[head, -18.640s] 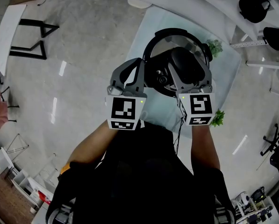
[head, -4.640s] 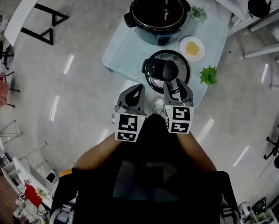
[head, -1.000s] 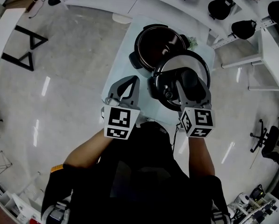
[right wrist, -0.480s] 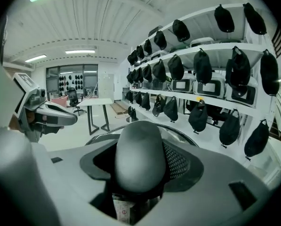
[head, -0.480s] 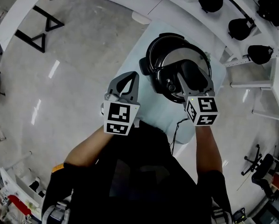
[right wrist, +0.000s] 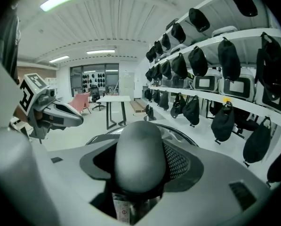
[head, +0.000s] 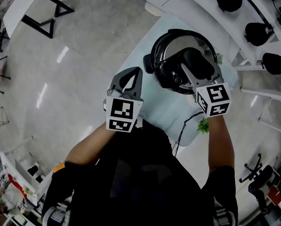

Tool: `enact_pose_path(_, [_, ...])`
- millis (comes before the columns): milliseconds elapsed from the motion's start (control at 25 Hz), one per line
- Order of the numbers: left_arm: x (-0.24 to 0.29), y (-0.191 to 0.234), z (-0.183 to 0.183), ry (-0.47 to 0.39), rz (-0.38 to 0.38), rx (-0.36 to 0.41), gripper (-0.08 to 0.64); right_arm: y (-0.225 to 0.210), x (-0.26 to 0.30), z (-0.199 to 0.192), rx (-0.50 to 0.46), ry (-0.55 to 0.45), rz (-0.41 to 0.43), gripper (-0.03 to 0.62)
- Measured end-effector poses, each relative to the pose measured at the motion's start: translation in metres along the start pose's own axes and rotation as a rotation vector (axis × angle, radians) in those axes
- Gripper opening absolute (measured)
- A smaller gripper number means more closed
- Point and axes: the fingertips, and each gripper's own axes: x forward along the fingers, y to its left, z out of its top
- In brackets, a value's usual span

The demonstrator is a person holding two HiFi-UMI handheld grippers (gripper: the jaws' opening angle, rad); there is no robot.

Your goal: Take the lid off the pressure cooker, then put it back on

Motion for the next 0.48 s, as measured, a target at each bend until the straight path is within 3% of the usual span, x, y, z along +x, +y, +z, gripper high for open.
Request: enact_pose_path(480, [0.019, -0.001, -0.005, 0.032, 0.018, 0.001, 0.008, 0.003, 0.033, -0.007, -0.07, 0.059, 0.205, 0.291])
